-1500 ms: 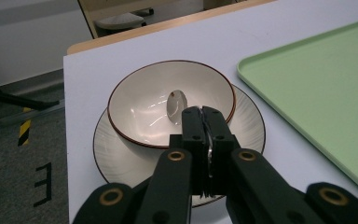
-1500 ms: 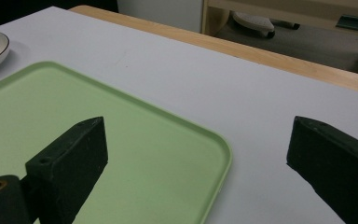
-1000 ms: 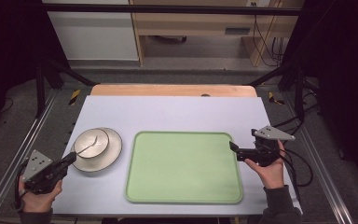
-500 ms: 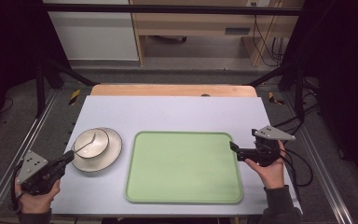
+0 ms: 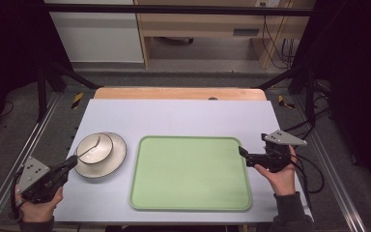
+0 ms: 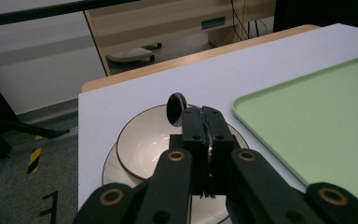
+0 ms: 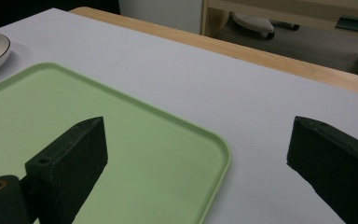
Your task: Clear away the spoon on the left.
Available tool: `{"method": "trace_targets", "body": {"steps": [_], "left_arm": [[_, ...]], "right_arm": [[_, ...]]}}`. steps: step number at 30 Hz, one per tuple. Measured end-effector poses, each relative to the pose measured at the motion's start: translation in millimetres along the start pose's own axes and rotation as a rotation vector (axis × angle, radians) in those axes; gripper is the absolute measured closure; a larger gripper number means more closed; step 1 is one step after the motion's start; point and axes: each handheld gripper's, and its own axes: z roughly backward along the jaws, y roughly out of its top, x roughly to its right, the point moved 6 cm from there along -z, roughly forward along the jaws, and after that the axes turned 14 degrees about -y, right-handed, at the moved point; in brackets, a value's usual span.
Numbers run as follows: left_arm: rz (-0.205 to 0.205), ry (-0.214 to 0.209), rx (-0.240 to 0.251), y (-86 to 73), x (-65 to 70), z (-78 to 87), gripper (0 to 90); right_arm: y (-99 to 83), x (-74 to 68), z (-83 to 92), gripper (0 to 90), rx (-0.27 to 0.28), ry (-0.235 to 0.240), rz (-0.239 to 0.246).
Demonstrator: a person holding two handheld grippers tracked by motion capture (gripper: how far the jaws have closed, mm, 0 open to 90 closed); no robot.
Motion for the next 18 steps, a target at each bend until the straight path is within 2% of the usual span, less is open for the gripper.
{"method": "trace_targets", "body": {"steps": [18], "left_arm": [[-0.033,-0.025,0.019,10.5,16.2,-3.0,88.9]], "right_arm": [[0.0,-0.3,-0.1,5.1,-0.001,0.001,-0.002]]}}
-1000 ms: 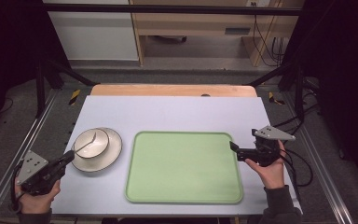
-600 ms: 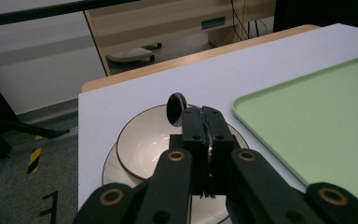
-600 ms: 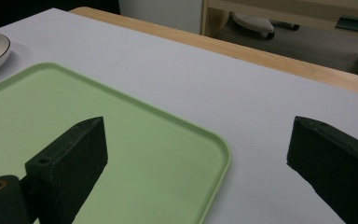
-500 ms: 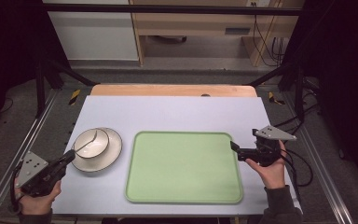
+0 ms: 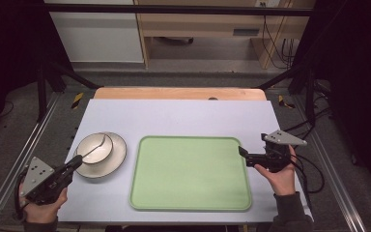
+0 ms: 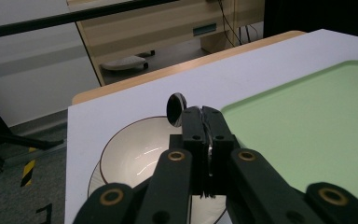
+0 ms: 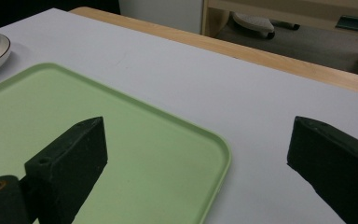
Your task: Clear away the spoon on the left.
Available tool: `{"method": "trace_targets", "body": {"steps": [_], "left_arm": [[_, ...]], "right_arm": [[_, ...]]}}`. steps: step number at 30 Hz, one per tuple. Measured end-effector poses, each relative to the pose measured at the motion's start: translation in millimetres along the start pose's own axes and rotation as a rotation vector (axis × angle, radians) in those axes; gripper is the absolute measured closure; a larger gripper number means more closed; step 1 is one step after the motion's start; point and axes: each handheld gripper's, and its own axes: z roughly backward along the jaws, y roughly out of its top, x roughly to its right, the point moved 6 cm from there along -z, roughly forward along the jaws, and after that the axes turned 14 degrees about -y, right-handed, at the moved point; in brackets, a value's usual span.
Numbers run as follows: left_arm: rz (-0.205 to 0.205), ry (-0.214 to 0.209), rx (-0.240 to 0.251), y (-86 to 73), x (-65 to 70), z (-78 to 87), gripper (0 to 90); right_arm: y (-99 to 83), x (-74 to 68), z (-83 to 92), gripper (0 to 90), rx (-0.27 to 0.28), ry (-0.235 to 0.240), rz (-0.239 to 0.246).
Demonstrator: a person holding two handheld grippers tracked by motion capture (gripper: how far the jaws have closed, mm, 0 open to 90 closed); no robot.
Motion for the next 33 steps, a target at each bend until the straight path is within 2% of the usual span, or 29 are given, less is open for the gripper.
{"method": "trace_targets", "body": {"steps": [20,33], "left_arm": [[-0.041,-0.042,0.007,8.2,18.8,-11.3,88.9],[-0.072,-0.081,-0.016,9.5,33.0,-26.6,88.9]], "right_arm": [[-0.2,-0.6,-0.6,5.1,-0.001,-0.001,0.000],[0.0,-0.5,-0.2,5.1,-0.002,-0.001,-0.001]]}}
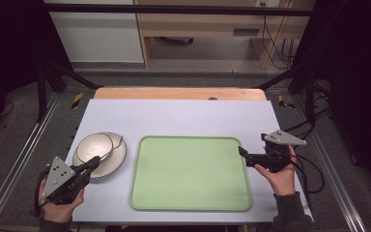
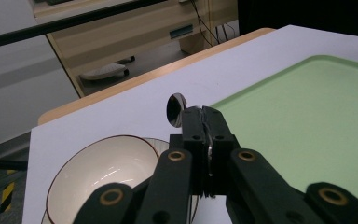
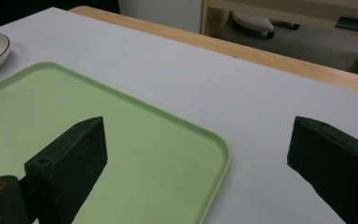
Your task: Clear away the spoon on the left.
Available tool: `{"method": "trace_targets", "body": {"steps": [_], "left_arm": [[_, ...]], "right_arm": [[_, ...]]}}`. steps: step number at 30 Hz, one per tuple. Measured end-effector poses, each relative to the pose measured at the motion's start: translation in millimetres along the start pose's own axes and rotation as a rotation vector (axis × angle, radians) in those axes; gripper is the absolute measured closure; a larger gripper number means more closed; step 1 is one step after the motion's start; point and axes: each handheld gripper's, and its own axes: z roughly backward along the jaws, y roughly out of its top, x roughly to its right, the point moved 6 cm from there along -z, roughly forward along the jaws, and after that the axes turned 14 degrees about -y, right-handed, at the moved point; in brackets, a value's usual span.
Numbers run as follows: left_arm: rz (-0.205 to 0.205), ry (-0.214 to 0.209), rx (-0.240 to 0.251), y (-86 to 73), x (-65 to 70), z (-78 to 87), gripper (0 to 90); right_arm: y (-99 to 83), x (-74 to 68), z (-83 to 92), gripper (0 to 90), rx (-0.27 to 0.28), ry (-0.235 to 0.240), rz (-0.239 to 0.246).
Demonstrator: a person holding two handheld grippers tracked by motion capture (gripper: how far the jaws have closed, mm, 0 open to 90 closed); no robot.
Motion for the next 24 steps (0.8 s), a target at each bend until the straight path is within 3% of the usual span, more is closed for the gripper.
{"method": "trace_targets", "body": {"steps": [24], "left_arm": [[-0.062,-0.036,-0.049,4.7,13.6,-31.5,88.9]], "right_arm": [[-0.4,0.0,-0.6,5.0,-0.004,0.000,0.003]]}}
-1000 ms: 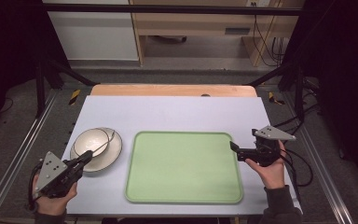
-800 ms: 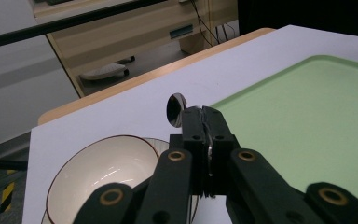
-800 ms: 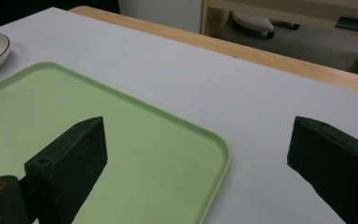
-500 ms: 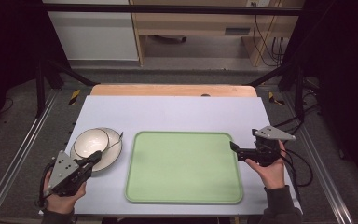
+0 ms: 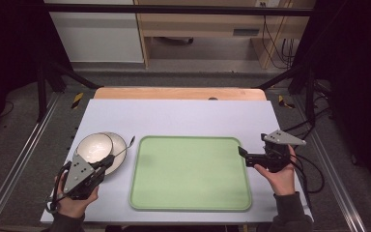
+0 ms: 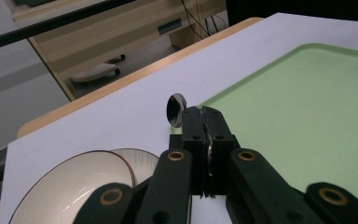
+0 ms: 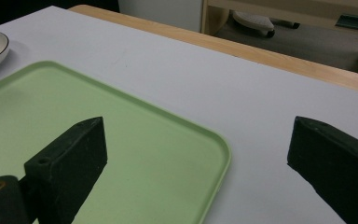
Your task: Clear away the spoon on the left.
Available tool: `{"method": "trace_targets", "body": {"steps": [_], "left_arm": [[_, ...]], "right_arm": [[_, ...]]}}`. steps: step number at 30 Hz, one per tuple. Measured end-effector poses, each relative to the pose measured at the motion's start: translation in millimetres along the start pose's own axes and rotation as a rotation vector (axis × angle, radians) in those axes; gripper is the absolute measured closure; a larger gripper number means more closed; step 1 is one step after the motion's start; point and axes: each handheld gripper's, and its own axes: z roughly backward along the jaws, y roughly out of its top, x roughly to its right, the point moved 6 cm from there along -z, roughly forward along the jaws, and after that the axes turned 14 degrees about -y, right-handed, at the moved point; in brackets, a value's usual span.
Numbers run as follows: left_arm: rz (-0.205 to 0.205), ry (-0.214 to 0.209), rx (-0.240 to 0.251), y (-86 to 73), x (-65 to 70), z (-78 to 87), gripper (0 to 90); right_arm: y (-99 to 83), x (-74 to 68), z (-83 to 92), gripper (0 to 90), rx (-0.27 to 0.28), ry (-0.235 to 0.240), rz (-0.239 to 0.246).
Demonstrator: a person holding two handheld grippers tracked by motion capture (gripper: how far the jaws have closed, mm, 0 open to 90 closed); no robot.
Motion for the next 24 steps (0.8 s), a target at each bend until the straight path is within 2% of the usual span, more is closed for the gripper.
{"method": "trace_targets", "body": {"steps": [10,16,24], "left_arm": [[-0.033,-0.016,-0.028,1.8,5.7,-17.3,88.9],[-0.033,-0.022,-0.044,-1.3,7.3,-26.3,88.9],[-0.056,-0.037,-0.076,-3.4,13.7,-40.3,88.9]], "right_arm": [[0.0,0.4,0.0,5.0,0.001,-0.001,0.000],[0.1,-0.3,-0.2,5.0,-0.001,0.001,-0.004],[-0.5,0.1,-0.9,5.0,-0.004,-0.003,0.000]]}}
